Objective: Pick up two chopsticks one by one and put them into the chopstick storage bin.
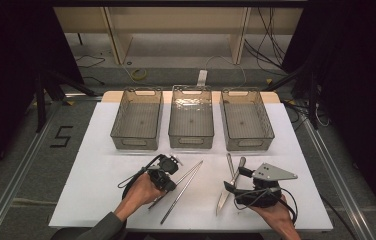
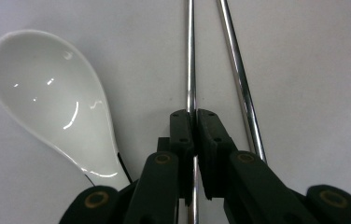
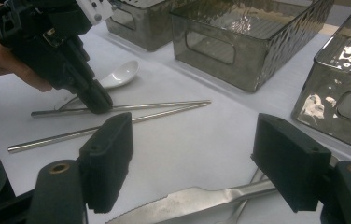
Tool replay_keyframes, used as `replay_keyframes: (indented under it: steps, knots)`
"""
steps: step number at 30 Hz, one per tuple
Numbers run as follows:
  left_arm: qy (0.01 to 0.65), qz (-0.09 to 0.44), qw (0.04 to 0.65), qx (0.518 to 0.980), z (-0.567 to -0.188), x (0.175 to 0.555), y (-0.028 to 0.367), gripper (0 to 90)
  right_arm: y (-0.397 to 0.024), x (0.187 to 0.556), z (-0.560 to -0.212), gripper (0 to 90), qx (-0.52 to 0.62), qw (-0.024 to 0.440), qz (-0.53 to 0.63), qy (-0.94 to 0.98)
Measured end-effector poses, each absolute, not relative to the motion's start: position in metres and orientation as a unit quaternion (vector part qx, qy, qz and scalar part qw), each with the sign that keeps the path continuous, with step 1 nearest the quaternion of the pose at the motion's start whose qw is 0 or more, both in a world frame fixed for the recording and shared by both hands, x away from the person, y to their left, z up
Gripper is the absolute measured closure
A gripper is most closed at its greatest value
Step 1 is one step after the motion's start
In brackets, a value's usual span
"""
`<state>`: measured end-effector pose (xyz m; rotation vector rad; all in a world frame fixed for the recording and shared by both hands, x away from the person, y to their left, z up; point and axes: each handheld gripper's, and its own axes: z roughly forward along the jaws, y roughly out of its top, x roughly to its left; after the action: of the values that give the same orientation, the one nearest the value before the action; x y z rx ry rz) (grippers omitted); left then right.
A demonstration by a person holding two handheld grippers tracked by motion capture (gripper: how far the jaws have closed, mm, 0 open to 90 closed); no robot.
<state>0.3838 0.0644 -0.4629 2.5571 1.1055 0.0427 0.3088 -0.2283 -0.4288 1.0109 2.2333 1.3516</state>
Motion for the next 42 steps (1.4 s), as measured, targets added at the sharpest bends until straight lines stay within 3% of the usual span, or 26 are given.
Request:
replay_keyframes:
  steps: [27, 42]
  knots:
    - [0.375, 0.012, 0.235, 0.897, -0.431, 0.387, 0.086, 85.2, -0.231, 0.308, -0.427, 30.7, 0.354, 0.172, 0.481, 0.783]
    - [0.370, 0.056, 0.299, 0.878, -0.378, 0.383, 0.113, 85.2, -0.232, 0.309, -0.427, 30.9, 0.359, 0.171, 0.483, 0.780]
